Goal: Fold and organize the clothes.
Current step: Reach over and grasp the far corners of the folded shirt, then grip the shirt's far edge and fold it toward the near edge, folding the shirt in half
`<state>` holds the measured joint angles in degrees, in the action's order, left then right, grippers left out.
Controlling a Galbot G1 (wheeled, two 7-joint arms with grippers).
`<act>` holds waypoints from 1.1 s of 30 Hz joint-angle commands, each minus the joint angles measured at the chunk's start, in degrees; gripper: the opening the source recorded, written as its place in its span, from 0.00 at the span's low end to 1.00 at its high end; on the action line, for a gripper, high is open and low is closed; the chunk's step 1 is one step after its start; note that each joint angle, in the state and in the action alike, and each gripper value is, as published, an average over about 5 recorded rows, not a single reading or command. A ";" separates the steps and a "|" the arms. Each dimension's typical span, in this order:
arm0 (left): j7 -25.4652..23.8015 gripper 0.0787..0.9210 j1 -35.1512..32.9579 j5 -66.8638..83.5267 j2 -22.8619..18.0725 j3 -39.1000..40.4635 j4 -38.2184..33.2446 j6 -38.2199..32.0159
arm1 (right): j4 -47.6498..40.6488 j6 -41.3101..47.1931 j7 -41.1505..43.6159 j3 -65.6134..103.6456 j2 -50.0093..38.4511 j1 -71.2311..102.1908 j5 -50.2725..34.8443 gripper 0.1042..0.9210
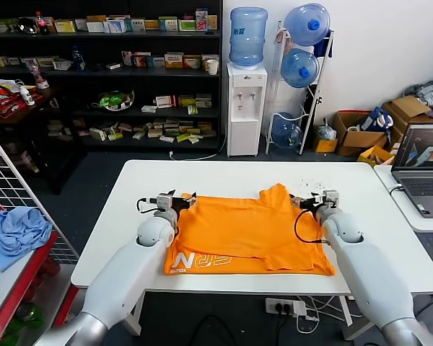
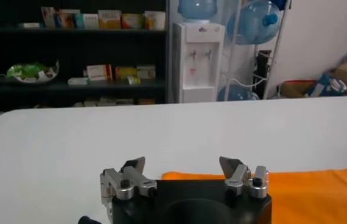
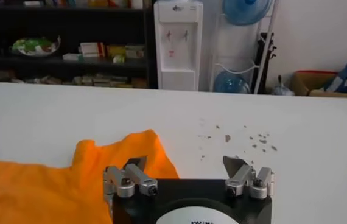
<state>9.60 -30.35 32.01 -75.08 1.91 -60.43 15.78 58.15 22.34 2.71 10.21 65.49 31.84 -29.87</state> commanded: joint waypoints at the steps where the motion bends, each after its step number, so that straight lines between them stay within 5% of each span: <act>1: -0.92 0.88 4.39 -0.13 -3.40 0.15 10.73 0.81 | -8.59 -0.58 1.41 -1.54 3.78 -4.16 2.05 0.88; 7: -1.06 0.83 3.67 -0.49 -3.70 -0.14 10.89 2.24 | -10.75 -1.41 1.73 -1.90 4.69 -5.27 3.47 0.76; 26: -0.70 0.18 -3.13 1.88 -0.10 -1.00 -0.44 2.00 | -3.47 -4.98 0.95 -2.21 2.22 -1.78 2.16 0.09; 33: 0.22 0.02 -8.56 1.40 5.03 -1.51 -11.81 -0.85 | 8.27 -5.34 -2.65 -1.02 -0.94 3.60 2.24 0.02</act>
<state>9.48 -34.13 33.41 -74.00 0.75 -61.58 17.23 57.99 17.98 2.04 8.91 66.18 32.12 -27.80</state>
